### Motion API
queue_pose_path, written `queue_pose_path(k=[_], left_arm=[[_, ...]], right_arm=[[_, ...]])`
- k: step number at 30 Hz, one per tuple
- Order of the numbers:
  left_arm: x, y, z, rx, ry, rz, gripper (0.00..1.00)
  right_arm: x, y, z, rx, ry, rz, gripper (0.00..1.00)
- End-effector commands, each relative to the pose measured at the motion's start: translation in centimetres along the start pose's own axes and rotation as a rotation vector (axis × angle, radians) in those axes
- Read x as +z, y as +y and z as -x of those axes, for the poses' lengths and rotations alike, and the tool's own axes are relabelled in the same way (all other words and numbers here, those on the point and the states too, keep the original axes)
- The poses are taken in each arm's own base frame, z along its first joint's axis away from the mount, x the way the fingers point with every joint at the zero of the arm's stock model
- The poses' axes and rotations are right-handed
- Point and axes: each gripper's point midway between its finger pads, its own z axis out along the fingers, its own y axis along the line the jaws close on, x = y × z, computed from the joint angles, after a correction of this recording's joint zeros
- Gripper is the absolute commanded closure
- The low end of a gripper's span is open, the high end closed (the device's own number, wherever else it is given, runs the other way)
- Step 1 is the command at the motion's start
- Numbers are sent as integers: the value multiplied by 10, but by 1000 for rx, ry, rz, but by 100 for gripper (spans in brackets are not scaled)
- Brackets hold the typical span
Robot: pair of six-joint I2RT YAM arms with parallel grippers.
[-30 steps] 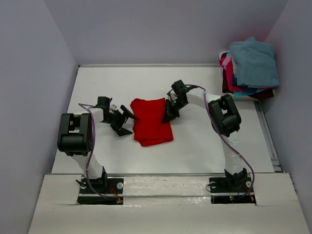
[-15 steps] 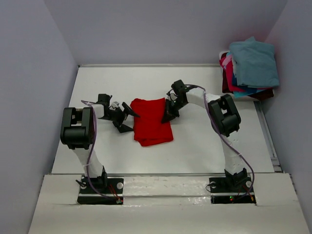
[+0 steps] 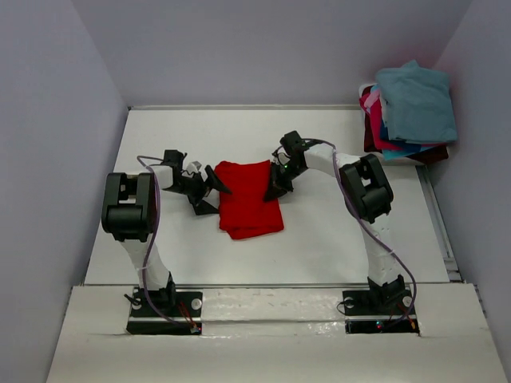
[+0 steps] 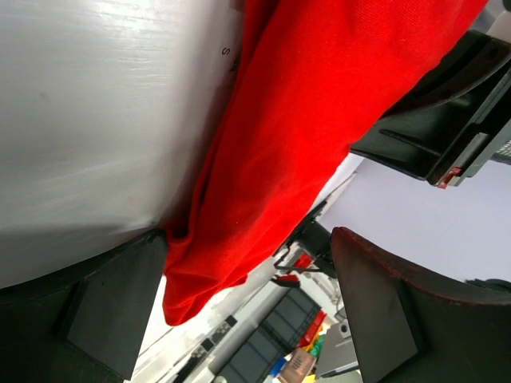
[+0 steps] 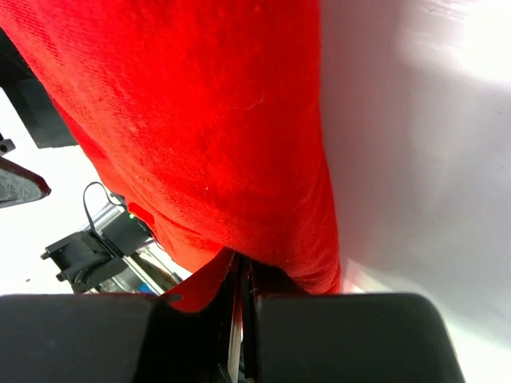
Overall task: Fold and stack the t-shirts
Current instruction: Fold the tshirt, then neatly place the folded tshirt to the corner
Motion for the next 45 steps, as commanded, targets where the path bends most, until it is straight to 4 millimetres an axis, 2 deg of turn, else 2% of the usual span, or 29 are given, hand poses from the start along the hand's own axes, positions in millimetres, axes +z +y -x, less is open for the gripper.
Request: queue_pose_path(k=[1, 8, 14, 19, 24, 36, 38, 45], left_arm=[[3, 65, 19, 91, -71, 299, 1], [9, 80, 11, 96, -21, 341, 1], [16, 84, 11, 102, 1, 354, 1], [33, 74, 2, 160, 60, 354, 1], [48, 60, -8, 192, 103, 283, 1], [74, 46, -25, 211, 138, 214, 1], [78, 42, -26, 203, 137, 198, 6], [91, 28, -25, 201, 145, 165, 31]], right_arm=[[-5, 11, 8, -41, -10, 41, 93], [-6, 16, 6, -61, -4, 73, 93], [-7, 17, 5, -82, 0, 79, 93], [-7, 19, 2, -93, 15, 102, 93], [-8, 21, 1, -100, 19, 109, 93], [-3, 15, -5, -87, 49, 116, 93], [-2, 13, -6, -84, 51, 112, 93], [-2, 11, -10, -84, 57, 109, 93]])
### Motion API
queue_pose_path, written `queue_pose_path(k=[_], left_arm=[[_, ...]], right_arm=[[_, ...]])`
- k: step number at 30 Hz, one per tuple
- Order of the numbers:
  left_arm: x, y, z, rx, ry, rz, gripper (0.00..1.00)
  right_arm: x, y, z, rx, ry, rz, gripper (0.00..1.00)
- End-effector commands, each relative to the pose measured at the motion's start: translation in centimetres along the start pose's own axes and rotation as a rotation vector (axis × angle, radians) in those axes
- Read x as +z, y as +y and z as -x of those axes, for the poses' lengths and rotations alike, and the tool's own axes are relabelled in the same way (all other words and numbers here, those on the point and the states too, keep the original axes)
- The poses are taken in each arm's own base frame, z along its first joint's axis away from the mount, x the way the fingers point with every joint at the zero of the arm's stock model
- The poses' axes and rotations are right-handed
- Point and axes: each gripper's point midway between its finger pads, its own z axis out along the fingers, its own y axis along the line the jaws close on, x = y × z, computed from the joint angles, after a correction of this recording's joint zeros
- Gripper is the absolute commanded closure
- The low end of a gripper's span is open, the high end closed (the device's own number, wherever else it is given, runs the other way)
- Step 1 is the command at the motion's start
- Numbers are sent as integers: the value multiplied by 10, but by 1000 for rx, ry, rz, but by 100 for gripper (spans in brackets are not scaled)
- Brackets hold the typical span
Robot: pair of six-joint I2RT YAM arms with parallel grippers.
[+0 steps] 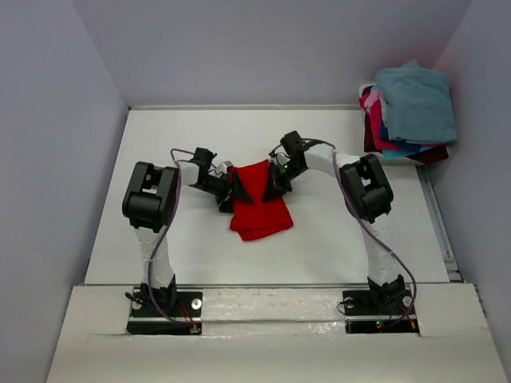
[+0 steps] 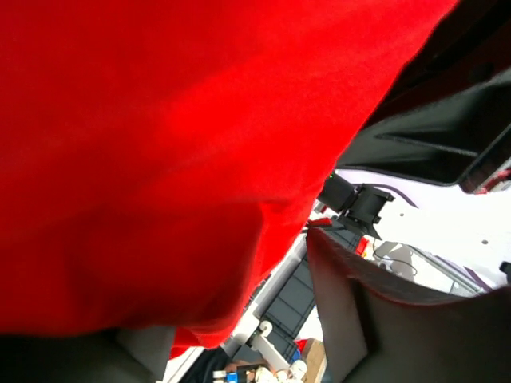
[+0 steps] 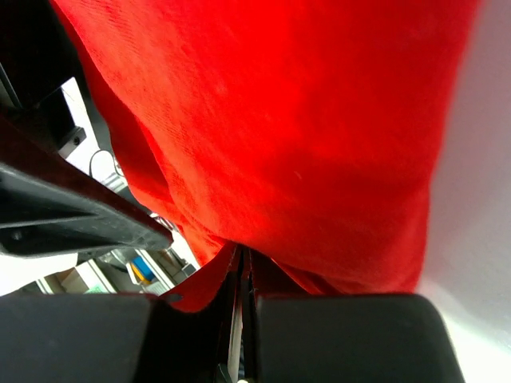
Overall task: Fold and stack the t-shirts
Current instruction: Neatly place the folded tshirt to the corner
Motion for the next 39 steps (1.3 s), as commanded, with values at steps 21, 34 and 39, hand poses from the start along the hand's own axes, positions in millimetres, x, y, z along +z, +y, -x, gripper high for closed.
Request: queue_pose_path(k=[21, 34, 39], left_arm=[[10, 36, 53, 130, -220, 265, 94], [-59, 8, 113, 200, -512, 492, 94], [-92, 1, 136, 183, -631, 543, 94]], right_arm=[[-26, 9, 9, -75, -112, -73, 69], [-67, 24, 22, -117, -270, -195, 53], [-68, 23, 19, -114, -266, -205, 54]])
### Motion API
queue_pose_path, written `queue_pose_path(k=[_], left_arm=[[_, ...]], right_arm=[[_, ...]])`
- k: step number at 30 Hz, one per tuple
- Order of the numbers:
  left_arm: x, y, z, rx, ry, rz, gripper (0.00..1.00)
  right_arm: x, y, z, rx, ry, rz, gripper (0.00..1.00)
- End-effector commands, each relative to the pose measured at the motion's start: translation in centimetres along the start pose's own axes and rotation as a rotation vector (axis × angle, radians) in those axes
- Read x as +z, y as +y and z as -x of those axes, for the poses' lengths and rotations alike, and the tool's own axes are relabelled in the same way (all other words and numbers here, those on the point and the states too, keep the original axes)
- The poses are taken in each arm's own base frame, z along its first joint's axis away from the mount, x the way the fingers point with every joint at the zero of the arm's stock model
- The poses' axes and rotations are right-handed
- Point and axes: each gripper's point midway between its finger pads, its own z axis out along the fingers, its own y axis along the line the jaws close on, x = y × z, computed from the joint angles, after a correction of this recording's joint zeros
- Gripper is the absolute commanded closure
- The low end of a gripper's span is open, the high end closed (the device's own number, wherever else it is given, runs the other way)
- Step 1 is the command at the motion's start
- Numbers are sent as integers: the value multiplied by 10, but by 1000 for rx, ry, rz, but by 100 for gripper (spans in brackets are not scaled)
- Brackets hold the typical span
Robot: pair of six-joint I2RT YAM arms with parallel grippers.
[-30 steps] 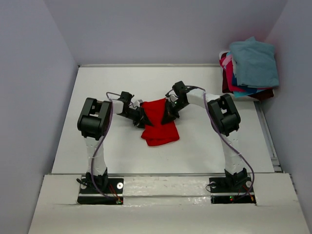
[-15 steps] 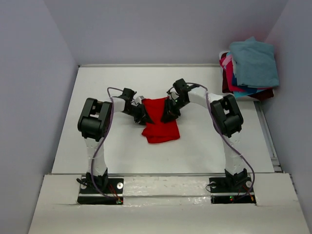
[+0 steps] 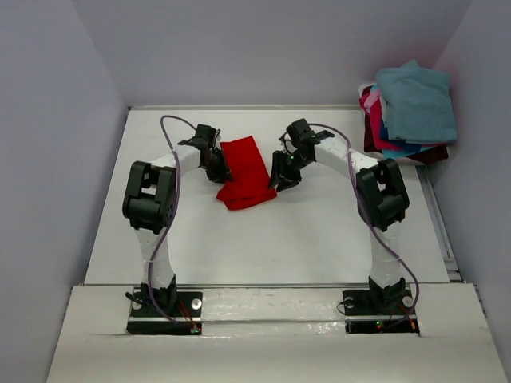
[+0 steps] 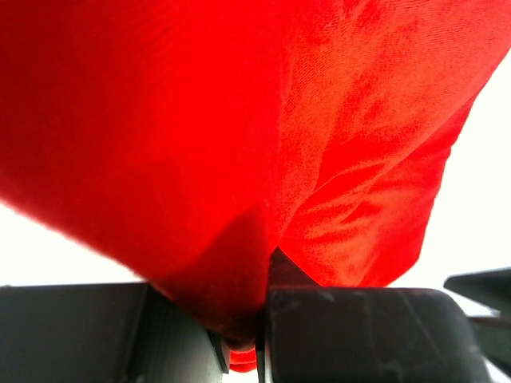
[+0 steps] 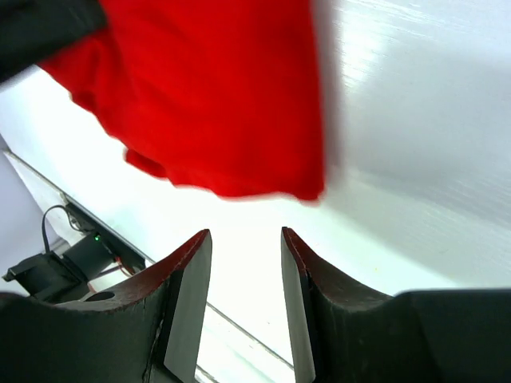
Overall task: Fold and stack the t-shirts
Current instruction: Neatly place the folded tshirt to the corner
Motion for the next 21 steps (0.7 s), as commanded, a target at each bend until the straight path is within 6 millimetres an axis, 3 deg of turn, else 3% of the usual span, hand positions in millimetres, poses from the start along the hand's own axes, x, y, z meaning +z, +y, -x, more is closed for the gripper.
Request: queue_pose_path(k=[1, 12, 21], left_arm=[[-38, 21, 59, 0, -196, 135, 95], [-56, 52, 126, -82, -296, 184, 94], [-48, 81, 152, -193, -311, 163, 94]], right_arm=[[-22, 16, 6, -39, -54, -2, 55], [-38, 5, 2, -42, -68, -70, 55], [-53, -6, -3, -38, -75, -113, 56]])
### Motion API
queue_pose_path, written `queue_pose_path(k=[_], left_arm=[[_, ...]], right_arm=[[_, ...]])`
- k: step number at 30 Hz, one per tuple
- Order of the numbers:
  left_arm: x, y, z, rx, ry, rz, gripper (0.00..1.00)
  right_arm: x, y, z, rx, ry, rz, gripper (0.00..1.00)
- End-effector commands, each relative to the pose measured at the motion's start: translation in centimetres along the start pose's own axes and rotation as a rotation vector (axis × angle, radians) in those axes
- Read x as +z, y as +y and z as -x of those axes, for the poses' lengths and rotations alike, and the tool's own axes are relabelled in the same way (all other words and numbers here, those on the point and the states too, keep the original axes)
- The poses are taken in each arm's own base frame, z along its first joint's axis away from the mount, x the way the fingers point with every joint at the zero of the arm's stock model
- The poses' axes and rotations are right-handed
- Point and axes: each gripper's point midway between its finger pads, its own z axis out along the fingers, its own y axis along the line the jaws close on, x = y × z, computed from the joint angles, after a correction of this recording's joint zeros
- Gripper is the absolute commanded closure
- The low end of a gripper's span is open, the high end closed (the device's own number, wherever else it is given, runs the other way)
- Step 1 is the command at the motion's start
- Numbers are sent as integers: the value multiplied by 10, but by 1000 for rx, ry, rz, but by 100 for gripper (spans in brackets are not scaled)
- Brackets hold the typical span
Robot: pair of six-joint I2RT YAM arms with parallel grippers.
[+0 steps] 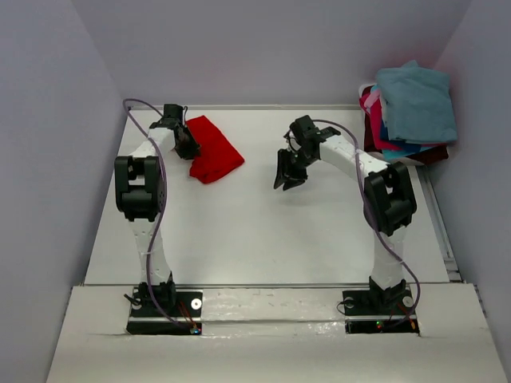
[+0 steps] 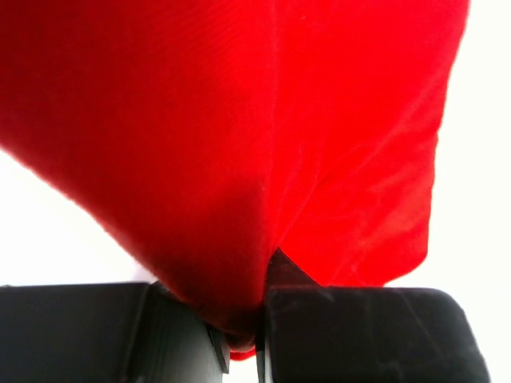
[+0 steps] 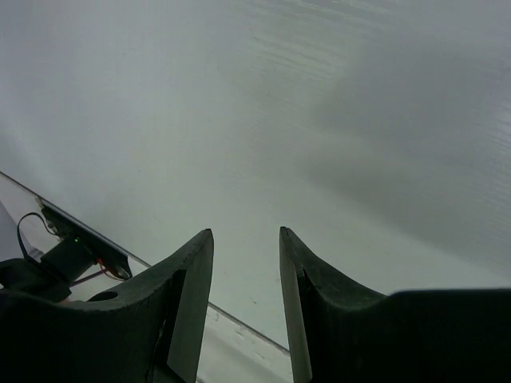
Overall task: Fold and stack the t-shirts
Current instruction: Neatly place the folded tshirt to the corner
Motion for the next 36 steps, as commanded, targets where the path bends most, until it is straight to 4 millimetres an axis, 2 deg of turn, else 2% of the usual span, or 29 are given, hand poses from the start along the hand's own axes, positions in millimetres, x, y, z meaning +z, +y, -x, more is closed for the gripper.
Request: queue_pose_path(k=[1, 5, 6, 13, 14, 17, 22, 27, 29, 34, 36], left_arm=[[-3, 6, 27, -66, -45, -17, 94], [1, 17, 39, -114, -64, -16, 94], [0, 28, 47, -139, -77, -9, 94], [-1, 60, 78, -235, -125, 3, 94], [-1, 59, 80, -236, -131, -3, 94], [-6, 76, 91, -280, -158, 8, 94], [-8, 96, 95, -337, -182, 24, 94], [-8, 95, 98, -424, -216, -13, 94], [-8, 89, 104, -456, -245, -52, 94], [1, 73, 106, -596, -240, -167, 94], [-2, 69, 116, -614, -273, -196, 94]], right_arm=[[-26, -3, 0, -22, -43, -28, 56], [-31, -11, -5, -13, -44, -47, 56], [-32, -13, -7, -12, -43, -51, 56], [-37, -19, -12, -1, -40, -67, 56], [-39, -22, -10, 7, -43, -70, 56], [-39, -23, -11, 7, -37, -73, 56], [-38, -24, -12, 8, -32, -76, 56], [-38, -25, -13, 7, -26, -80, 56], [-38, -25, -15, 9, -21, -84, 56], [-40, -28, -21, 10, -14, -92, 56], [-42, -29, -22, 9, -18, -97, 56]])
